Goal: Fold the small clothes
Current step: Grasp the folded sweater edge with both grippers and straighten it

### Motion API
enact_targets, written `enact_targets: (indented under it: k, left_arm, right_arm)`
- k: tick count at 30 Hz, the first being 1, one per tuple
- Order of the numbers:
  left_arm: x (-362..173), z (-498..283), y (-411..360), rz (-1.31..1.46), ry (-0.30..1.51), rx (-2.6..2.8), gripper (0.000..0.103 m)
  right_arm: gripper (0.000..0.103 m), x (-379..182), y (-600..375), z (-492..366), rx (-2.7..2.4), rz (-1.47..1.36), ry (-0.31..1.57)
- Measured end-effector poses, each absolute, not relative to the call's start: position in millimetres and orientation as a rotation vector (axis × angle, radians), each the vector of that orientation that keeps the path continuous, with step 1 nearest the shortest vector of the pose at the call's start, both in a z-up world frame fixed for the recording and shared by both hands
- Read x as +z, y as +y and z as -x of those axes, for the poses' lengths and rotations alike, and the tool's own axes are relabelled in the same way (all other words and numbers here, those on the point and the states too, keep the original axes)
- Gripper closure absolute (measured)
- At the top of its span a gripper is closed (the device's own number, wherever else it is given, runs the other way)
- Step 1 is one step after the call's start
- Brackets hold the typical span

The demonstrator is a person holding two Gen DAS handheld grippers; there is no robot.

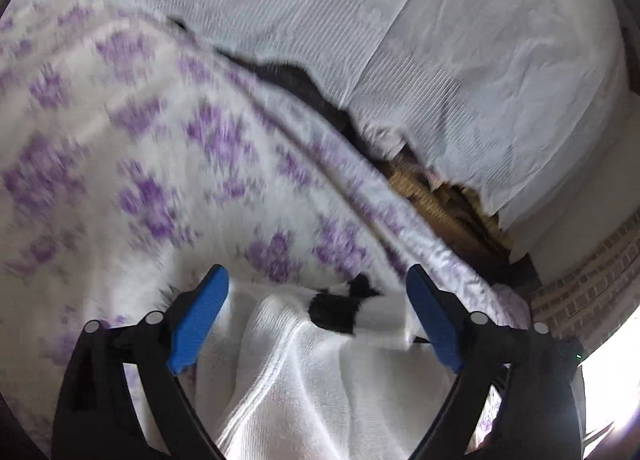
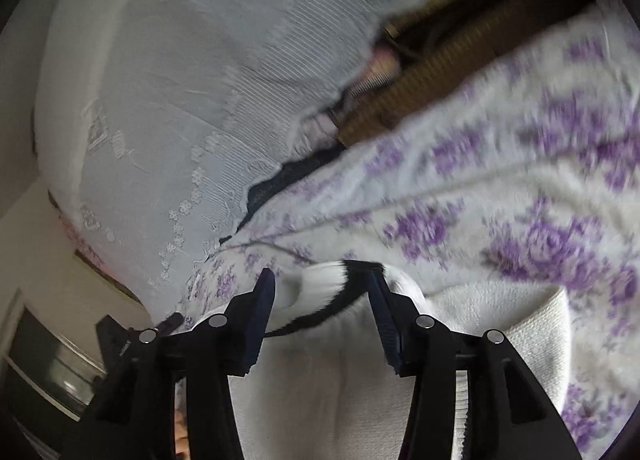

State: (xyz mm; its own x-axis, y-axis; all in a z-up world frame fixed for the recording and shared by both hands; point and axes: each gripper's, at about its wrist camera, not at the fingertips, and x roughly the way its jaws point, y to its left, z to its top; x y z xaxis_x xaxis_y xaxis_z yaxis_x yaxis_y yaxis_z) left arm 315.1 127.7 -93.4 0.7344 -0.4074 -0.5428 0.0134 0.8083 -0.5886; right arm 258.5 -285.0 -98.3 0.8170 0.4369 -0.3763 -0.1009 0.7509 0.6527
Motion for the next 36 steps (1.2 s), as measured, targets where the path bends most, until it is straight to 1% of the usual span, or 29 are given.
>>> enact_targets:
  k: [2, 5, 7, 9, 11, 12, 13, 14, 15, 17, 20, 23, 25, 27, 28, 29, 30, 31, 36]
  left_arm:
    - [-80, -304, 131, 0.563, 0.661, -0.211, 0.014]
    - [-72, -303, 123, 0.534, 0.666, -0.254, 0.013]
    - [-75, -307, 103, 0.456, 0.712, -0.281, 0.013]
    - [-84, -314, 77, 0.328, 0.772, -0.267, 0.011]
    - [-103, -326, 60, 0.194, 0.849, -0.158, 0.006]
    - [-113, -332, 59, 0.163, 0.887, -0.109, 0.005]
    - [-128, -339, 61, 0.148, 0.941, -0.065, 0.005]
    - [-143, -347, 66, 0.156, 1.0, -0.038, 0.004]
    - [-144, -347, 69, 0.174, 0.995, -0.037, 0.004]
    - [-132, -338, 70, 0.16, 0.945, -0.018, 0.004]
    - [-122, -326, 66, 0.134, 0.912, -0.026, 0.004]
    - [-105, -312, 61, 0.126, 0.87, -0.069, 0.004]
    - [-102, -303, 54, 0.084, 0.853, -0.081, 0.004]
    - [-117, -306, 42, 0.015, 0.91, -0.06, 0.004]
    - [-134, -312, 37, -0.026, 0.977, -0.054, 0.004]
    - [-142, -313, 34, -0.03, 0.986, -0.057, 0.004]
    - [-138, -306, 38, 0.003, 0.947, -0.056, 0.004]
    - [-134, -304, 41, 0.013, 0.952, -0.056, 0.004]
    - [-121, -266, 49, 0.081, 0.9, -0.089, 0.004]
  right_arm:
    - [0.054, -86, -281, -251, 0.309, -0.605, 0.489]
    - [0.055, -86, -266, -256, 0.336, -0.532, 0.524]
    - [0.055, -94, -249, -268, 0.326, -0.466, 0.597]
    - [0.055, -103, -237, -278, 0.3, -0.406, 0.649]
    - [0.055, -120, -230, -298, 0.258, -0.349, 0.764]
    - [0.054, -134, -232, -308, 0.229, -0.357, 0.84]
    - [0.056, -144, -239, -313, 0.234, -0.413, 0.857]
    - [0.057, -144, -244, -313, 0.24, -0.449, 0.842]
    - [0.059, -143, -248, -311, 0.241, -0.471, 0.837]
    - [0.06, -135, -249, -301, 0.199, -0.449, 0.798]
    - [0.057, -113, -236, -282, 0.199, -0.349, 0.714]
    - [0.056, -106, -218, -268, 0.216, -0.239, 0.709]
    - [0.047, -119, -197, -270, 0.18, -0.105, 0.786]
    - [0.042, -141, -185, -275, 0.146, -0.006, 0.851]
    - [0.041, -139, -184, -273, 0.138, 0.005, 0.835]
    - [0.041, -135, -185, -272, 0.135, 0.005, 0.834]
    - [0.041, -133, -189, -267, 0.125, -0.01, 0.812]
    - [0.043, -131, -193, -261, 0.116, -0.027, 0.786]
    - [0.043, -104, -196, -214, 0.123, -0.063, 0.645]
